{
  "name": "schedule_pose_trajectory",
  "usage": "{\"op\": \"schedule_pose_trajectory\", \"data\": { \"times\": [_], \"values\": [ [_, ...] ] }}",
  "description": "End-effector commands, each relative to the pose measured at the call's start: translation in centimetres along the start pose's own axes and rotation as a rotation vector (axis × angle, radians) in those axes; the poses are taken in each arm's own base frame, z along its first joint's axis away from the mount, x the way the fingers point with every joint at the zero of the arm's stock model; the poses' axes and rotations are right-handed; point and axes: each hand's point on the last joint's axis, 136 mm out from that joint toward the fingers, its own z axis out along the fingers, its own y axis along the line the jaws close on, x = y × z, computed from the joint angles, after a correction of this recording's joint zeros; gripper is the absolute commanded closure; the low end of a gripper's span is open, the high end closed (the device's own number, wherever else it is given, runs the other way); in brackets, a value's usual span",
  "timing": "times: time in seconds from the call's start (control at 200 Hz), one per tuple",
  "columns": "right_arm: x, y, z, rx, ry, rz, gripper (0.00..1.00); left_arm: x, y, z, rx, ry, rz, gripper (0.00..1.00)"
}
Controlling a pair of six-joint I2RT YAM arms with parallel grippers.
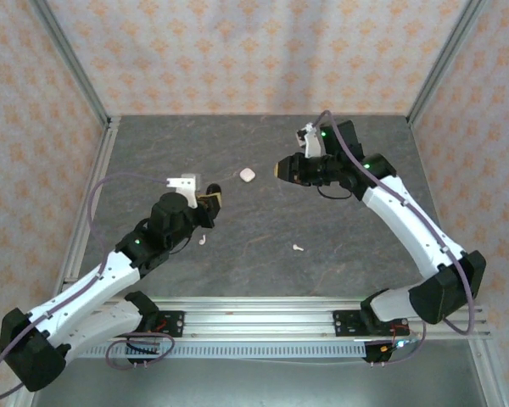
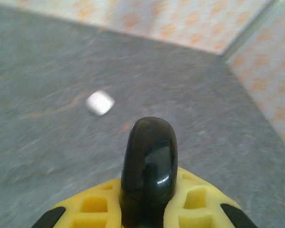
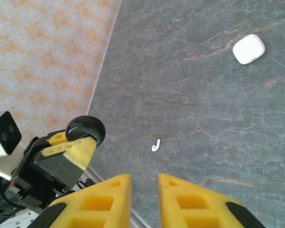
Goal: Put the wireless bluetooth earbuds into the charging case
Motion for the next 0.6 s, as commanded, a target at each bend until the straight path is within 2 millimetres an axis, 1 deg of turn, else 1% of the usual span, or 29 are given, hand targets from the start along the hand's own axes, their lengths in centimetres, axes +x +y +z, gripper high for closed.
{"op": "schedule_pose_trajectory", "data": {
  "times": [0.0, 0.1, 0.19, 0.285, 0.44, 0.495, 0.575, 0.58, 0.595],
  "values": [
    [-0.1, -2.0, 2.2, 0.05, 0.018, 0.05, 0.76, 2.8, 5.7, -0.1, -0.212, 0.069, -0.153, 1.0],
    [0.4, -3.0, 4.0, 0.066, 0.081, 0.081, 0.76, 4.6, 8.8, 0.0, -0.323, 0.132, -0.205, 1.0],
    [0.7, -4.4, 5.7, 0.115, 0.133, 0.095, 0.74, 5.9, 10.3, 0.4, -0.366, 0.185, -0.242, 1.0],
    [1.0, -5.9, 7.8, 0.169, 0.194, 0.106, 0.72, 6.5, 11.0, 1.1, -0.382, 0.226, -0.26, 1.0],
    [0.6, -7.8, 10.6, 0.227, 0.267, 0.121, 0.7, 6.9, 11.6, 2.5, -0.403, 0.289, -0.255, 1.0],
    [0.3, -8.8, 11.6, 0.26, 0.28, 0.125, 0.68, 7.2, 11.8, 3.3, -0.413, 0.319, -0.256, 1.0],
    [-0.3, -10.2, 12.7, 0.316, 0.282, 0.121, 0.65, 7.3, 11.5, 4.7, -0.406, 0.367, -0.251, 1.0],
    [-0.5, -10.5, 12.9, 0.331, 0.279, 0.121, 0.65, 7.2, 11.4, 4.8, -0.405, 0.369, -0.25, 1.0],
    [-0.6, -10.8, 13.1, 0.341, 0.279, 0.121, 0.65, 7.2, 11.3, 5.2, -0.402, 0.378, -0.248, 1.0]
  ]
}}
